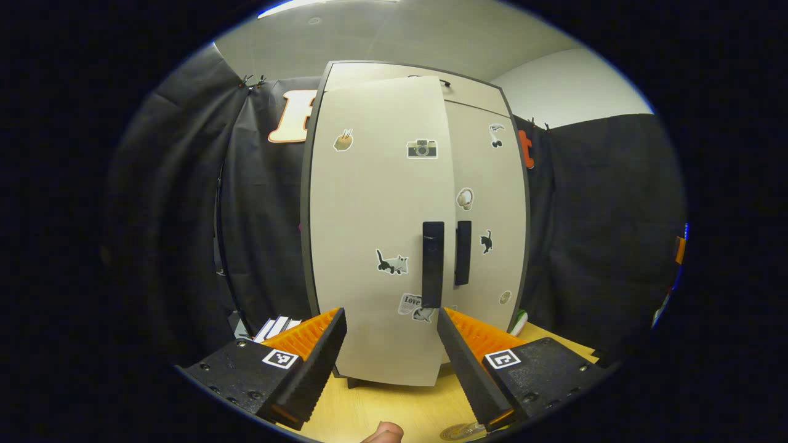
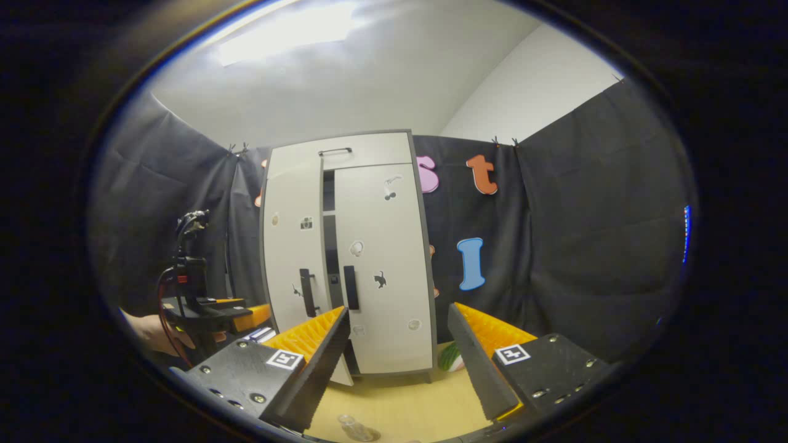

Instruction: Grasp the bottle in the cabinet with the left hand and place it on the coaster, then close the right door with the right hand and the left door with the left hand.

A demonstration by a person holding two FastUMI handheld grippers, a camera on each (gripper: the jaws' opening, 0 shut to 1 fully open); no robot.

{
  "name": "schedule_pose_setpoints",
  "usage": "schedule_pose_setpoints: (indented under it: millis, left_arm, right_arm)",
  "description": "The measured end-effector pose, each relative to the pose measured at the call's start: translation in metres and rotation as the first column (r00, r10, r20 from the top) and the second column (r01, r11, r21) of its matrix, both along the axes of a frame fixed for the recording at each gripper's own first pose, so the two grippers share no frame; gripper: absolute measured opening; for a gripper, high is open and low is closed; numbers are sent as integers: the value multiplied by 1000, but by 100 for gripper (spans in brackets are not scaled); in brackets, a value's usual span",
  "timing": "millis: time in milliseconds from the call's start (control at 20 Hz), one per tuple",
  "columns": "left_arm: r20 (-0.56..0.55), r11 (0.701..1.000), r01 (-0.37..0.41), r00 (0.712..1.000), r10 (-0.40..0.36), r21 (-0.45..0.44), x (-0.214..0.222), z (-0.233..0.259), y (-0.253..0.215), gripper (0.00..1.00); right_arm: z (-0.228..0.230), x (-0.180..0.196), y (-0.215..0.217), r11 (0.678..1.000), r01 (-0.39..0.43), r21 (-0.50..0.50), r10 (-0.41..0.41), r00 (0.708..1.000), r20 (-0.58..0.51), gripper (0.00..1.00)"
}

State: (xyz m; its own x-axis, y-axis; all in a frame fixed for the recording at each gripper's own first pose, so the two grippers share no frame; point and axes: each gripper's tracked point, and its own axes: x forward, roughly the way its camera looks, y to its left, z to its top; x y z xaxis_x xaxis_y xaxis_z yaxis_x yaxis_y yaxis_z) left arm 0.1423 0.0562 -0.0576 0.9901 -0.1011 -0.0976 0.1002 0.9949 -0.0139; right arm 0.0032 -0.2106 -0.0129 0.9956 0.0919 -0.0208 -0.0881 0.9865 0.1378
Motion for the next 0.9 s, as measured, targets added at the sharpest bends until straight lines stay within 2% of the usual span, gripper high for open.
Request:
schedule_pose_setpoints:
  millis: [200,650,900]
  left_arm:
    - [2,1000,2,1000,-2,21,-24,2,-4,94]
    - [4,1000,-6,1000,6,-4,-67,2,-20,95]
    - [9,1000,-4,1000,4,-12,-88,0,-34,94]
  right_arm:
    - [1,-18,4,1000,-18,-20,18,1000,2,98]
    - [-2,-71,-2,999,-38,-14,39,999,13,98]
    - [-9,-104,-16,1000,-22,-14,23,1000,9,98]
